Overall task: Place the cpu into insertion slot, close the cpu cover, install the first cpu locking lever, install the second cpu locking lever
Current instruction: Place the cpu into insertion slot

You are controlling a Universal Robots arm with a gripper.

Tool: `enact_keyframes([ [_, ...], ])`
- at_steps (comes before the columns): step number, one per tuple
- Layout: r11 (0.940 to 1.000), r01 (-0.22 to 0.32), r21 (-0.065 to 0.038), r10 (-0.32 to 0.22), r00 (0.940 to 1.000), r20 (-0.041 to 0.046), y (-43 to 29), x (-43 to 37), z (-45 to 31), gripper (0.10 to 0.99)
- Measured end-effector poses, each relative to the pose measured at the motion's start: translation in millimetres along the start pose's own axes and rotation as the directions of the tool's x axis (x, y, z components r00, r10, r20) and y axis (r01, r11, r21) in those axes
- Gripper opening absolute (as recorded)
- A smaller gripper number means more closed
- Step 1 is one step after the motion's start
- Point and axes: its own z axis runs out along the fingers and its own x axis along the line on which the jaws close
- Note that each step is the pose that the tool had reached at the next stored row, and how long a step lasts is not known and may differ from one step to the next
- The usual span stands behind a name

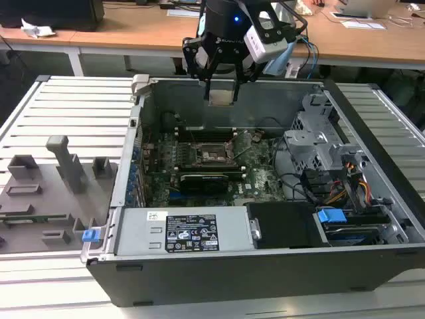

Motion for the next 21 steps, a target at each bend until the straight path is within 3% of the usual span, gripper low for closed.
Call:
enact_keyframes([
  [21,0.9982,-0.060,-0.001,0.060,0.9982,0.0053,0.0,0.0,0.0,0.529],
])
